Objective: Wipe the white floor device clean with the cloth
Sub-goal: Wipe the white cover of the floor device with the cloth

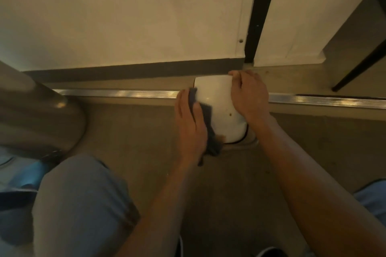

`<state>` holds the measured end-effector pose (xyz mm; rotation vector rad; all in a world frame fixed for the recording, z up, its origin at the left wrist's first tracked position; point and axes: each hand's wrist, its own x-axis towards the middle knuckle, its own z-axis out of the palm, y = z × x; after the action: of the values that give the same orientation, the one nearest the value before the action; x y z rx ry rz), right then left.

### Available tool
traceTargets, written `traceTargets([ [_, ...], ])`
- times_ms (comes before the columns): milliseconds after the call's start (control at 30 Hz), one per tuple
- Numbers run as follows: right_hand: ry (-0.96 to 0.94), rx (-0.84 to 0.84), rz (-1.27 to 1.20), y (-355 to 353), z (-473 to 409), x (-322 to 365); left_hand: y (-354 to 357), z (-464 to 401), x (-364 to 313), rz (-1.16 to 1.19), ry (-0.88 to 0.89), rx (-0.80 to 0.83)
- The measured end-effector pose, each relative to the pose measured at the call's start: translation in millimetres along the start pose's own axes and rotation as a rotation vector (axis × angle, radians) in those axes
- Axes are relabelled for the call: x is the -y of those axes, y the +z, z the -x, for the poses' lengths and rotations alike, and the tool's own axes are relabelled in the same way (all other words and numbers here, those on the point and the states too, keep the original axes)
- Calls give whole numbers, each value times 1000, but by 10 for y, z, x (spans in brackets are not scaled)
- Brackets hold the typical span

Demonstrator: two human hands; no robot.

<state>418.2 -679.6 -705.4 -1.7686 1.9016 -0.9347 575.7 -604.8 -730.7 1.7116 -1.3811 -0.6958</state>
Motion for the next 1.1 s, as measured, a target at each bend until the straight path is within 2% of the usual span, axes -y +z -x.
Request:
traceTargets([
  [67, -16, 10, -12, 6, -4, -18, 65, 363, 163, -90, 5, -41],
  [133, -38, 8, -11, 9, -12, -40, 90, 347, 234, -40, -24, -52],
  [233, -47, -6, -15, 3, -11, -59, 13, -103, 36, 8, 22, -64],
  [367, -55, -24, -29, 4, -10, -59, 12, -546, -279, -168, 135, -73],
  [500, -34, -31, -34, 12, -25, -39, 101, 29, 1, -178, 185, -85],
  [600, -60, -23, -36, 10, -18, -49, 175, 582, 337, -383, 258, -1],
  [700, -80, -7, -60, -5, -31, -57, 149, 512, 359, -269, 188, 17],
  [800, -76, 15, -66, -32, -27, -60, -21, 31, 110, -85, 115, 16],
  [933, -61, 3, -63, -59, -5, -34, -88, -519, -215, -104, 55, 29],
  [1067, -53, -11, -66, -31, -6, -39, 37, -206, -133, -7, -84, -57],
  [1100, -59, -17, -67, -26, -7, -46, 57, -17, -69, 14, -57, -86],
])
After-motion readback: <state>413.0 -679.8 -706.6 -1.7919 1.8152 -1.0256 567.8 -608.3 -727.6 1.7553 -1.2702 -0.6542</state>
